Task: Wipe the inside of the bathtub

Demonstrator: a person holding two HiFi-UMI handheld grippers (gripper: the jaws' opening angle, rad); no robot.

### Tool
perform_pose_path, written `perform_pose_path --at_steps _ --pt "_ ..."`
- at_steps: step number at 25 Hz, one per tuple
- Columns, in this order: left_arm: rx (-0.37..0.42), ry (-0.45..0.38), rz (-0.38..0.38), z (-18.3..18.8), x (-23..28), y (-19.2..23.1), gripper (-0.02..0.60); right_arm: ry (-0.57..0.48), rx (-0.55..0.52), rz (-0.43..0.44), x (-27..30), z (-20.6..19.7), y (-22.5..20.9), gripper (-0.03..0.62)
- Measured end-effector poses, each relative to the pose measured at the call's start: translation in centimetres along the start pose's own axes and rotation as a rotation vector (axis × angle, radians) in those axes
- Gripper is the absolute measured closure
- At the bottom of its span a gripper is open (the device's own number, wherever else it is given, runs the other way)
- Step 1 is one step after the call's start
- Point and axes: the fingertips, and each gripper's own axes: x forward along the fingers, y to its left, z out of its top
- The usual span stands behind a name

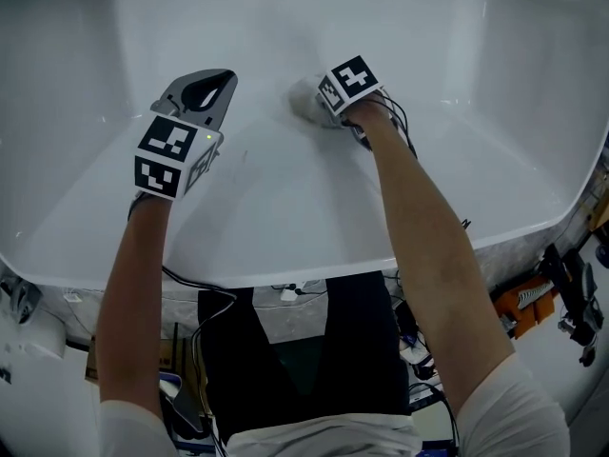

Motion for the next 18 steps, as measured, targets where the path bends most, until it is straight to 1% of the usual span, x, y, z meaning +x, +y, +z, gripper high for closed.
perform_pose_path --at_steps 7,14,18 --pt "-0.036 -0.017 0.027 -2.1 -3.6 3.8 0.57 0.012 -0.043 0.017 2.2 4.0 5.8 0.497" --pt "-0.06 -0.014 0.069 -5.4 -7.8 7.9 0.571 0.015 -0.088 0.033 4.3 7.4 11.2 0.497" --pt "-0.075 -0.019 0.088 -7.4 -10.0 9.5 0.571 0.007 -0.112 0.039 5.8 8.9 14.4 0.497"
